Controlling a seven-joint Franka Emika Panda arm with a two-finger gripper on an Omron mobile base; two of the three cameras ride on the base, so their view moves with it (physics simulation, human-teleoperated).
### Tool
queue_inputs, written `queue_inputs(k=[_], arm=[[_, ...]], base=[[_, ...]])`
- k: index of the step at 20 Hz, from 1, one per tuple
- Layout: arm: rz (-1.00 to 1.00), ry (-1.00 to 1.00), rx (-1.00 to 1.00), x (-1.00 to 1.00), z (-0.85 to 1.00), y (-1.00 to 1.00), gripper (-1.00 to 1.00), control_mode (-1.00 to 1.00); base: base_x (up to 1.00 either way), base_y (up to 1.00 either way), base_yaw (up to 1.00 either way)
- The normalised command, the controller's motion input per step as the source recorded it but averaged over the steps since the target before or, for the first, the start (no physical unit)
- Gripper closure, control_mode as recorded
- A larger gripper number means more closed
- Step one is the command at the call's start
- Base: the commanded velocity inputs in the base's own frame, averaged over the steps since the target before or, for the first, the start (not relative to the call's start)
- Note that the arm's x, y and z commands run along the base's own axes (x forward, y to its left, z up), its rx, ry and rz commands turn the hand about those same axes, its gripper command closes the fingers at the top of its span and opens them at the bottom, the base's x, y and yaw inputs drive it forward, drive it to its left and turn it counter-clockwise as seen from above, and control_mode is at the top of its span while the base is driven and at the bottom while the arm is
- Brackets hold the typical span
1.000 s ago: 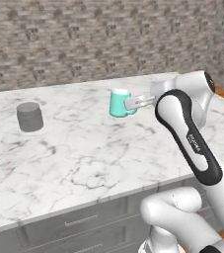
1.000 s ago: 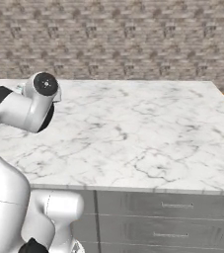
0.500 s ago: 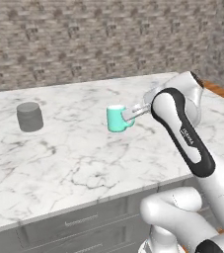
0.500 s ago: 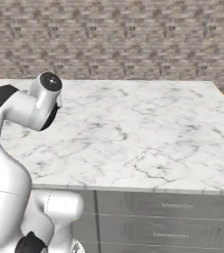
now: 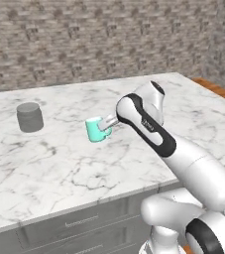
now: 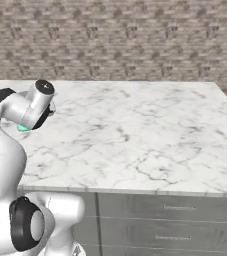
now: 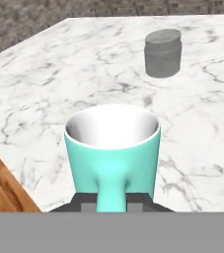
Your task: Open the cabinet directly in front. Then move the liquor and the mug to the dining counter with the jar on it.
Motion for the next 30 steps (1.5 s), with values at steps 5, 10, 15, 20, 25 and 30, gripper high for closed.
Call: queue_inputs(k=[5,10,15,20,25,30], arm=[[0.03,-0.02,0.0,0.72,-0.54,0.53,1.0,-1.0],[0.0,-0.07,0.07,0.39,-0.57,0.14,1.0,-1.0],[0.0,-0.13,0.15,0.08,-0.34,0.0,1.0,-1.0],[0.0,-0.02,0.0,0.13,-0.02,0.0,1.0,-1.0],[0.0,0.0,0.0,0.56,-0.09,0.06,1.0,-1.0],[0.0,0.0,-0.04,0.57,-0.25,0.17,1.0,-1.0]], base=[[0.0,0.0,0.0],[0.0,0.0,0.0],[0.0,0.0,0.0],[0.0,0.0,0.0],[0.0,0.0,0.0],[0.0,0.0,0.0]])
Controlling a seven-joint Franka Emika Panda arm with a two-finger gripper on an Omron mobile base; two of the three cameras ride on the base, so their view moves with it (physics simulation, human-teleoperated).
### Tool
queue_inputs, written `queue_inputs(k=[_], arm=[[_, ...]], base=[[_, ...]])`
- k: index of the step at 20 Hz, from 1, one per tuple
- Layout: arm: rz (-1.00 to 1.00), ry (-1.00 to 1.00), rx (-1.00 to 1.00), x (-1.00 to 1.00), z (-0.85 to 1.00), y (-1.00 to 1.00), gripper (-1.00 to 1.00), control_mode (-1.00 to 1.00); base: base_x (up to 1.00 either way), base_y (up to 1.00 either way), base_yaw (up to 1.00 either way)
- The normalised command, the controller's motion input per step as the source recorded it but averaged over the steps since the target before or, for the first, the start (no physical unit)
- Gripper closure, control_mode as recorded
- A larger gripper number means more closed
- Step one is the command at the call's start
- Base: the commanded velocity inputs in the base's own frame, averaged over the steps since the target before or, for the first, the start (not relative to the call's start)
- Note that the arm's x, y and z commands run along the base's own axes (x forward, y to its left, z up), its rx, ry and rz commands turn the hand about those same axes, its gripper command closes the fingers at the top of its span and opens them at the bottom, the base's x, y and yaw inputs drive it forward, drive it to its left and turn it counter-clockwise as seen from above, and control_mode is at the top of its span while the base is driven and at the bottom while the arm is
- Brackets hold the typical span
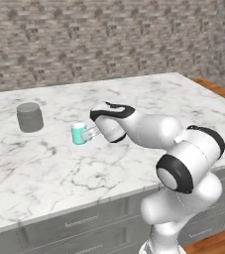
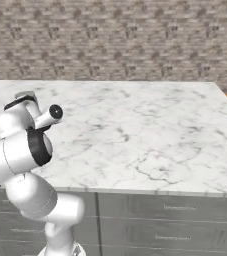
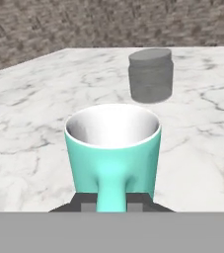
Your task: Open the cabinet directly in front. Then move the liquor and the mug to the dining counter with the jar on it.
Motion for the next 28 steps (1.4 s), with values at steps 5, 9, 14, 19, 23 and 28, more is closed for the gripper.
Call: queue_inputs(k=[5,9,14,19,23,28], arm=[[0.03,-0.01,-0.09,0.15,-0.3,0.08,1.0,-1.0],[0.04,0.0,-0.03,0.0,-0.08,0.0,1.0,-1.0],[0.0,0.0,0.0,0.0,0.0,0.0,-1.0,-1.0],[0.0,0.0,0.0,0.0,0.13,0.0,-1.0,-1.0],[0.0,0.02,0.0,-0.06,0.67,0.0,-1.0,-1.0],[-0.05,0.3,0.03,-0.78,1.0,-0.26,-1.0,-1.0]], base=[[0.0,0.0,0.0],[0.0,0.0,0.0],[0.0,0.0,0.0],[0.0,0.0,0.0],[0.0,0.0,0.0],[0.0,0.0,0.0]])
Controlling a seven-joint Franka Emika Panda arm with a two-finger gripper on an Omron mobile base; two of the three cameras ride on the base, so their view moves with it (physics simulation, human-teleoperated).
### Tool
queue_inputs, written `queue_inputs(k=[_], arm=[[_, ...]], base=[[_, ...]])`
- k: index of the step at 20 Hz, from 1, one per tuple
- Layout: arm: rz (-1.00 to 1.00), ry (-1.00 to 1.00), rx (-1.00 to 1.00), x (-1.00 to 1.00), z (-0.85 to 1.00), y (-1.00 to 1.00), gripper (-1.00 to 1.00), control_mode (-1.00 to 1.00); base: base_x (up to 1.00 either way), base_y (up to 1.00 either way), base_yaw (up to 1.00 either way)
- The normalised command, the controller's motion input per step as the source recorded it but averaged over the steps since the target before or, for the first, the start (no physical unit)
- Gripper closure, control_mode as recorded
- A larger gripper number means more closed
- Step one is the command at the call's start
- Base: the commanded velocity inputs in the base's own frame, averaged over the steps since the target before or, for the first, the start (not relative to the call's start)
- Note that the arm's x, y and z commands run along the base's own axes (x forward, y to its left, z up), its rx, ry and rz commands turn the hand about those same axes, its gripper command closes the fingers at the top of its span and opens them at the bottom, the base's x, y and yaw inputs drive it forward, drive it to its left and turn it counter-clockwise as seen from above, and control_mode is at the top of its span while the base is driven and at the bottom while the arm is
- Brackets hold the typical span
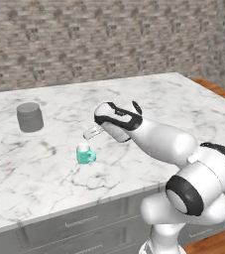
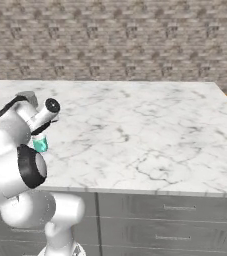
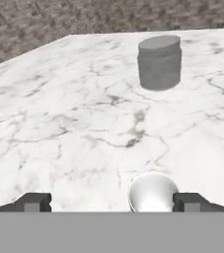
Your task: Open the cabinet directly in front. Then move the liquor and the mug to the dining counter with the jar on it.
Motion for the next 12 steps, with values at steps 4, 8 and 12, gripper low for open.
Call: queue_inputs(k=[4,8,12], arm=[[-0.04,0.31,0.06,-1.0,0.99,-0.87,-1.0,-1.0],[-0.01,0.17,0.03,-1.0,0.84,-0.99,-1.0,-1.0],[0.0,0.09,0.0,-1.0,0.54,-0.92,-1.0,-1.0]], base=[[0.0,0.0,0.0],[0.0,0.0,0.0],[0.0,0.0,0.0]])
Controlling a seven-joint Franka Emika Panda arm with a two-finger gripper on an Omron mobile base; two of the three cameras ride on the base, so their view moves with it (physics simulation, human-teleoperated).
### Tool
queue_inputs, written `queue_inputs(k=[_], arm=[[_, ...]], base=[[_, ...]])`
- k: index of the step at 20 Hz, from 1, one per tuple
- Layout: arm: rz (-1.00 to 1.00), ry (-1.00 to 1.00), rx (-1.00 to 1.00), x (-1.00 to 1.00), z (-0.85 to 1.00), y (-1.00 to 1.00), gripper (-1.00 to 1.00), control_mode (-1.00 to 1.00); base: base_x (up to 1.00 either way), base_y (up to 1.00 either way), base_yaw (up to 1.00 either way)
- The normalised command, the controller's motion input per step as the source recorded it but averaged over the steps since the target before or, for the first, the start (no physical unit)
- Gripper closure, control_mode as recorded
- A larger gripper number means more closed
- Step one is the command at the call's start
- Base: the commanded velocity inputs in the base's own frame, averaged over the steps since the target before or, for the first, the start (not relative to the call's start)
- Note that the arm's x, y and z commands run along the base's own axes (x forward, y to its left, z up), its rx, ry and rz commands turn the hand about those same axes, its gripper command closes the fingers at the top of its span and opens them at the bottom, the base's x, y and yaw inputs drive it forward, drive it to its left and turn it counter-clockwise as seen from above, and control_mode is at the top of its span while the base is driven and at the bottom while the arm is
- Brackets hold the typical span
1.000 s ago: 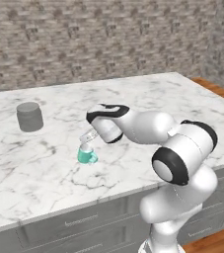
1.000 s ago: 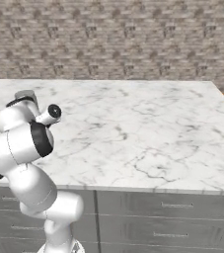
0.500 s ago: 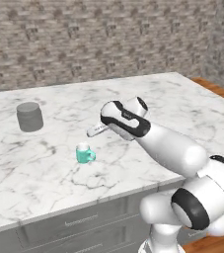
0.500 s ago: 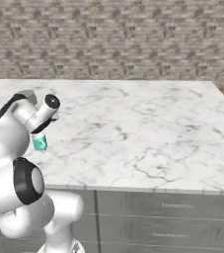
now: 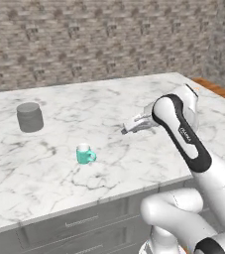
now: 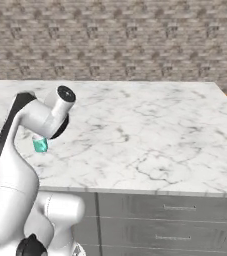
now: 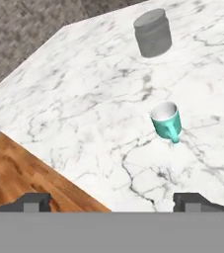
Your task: Open the cabinet directly in front. Then move the liquor and the mug to the dining counter with the jar on it.
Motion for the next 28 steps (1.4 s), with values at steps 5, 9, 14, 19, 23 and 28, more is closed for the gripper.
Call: queue_inputs(k=[5,9,14,19,23,28], arm=[[-0.12,-0.25,0.0,-1.0,0.3,-0.77,-1.0,-1.0],[-0.16,-0.86,-0.13,-0.98,0.31,-0.2,-1.0,-1.0],[-0.39,-0.65,-0.1,-0.5,0.2,0.09,-1.0,-1.0],[-0.08,-0.05,0.0,-0.02,0.0,0.07,-1.0,-1.0],[0.0,0.0,0.0,0.0,0.0,0.0,-1.0,1.0],[0.0,0.0,0.0,0.0,0.0,0.0,-1.0,1.0]], base=[[0.0,0.0,0.0],[0.0,0.0,0.0],[0.0,0.0,0.0],[0.0,0.0,0.0],[-0.81,-0.05,-0.15],[-0.48,-0.04,-0.85]])
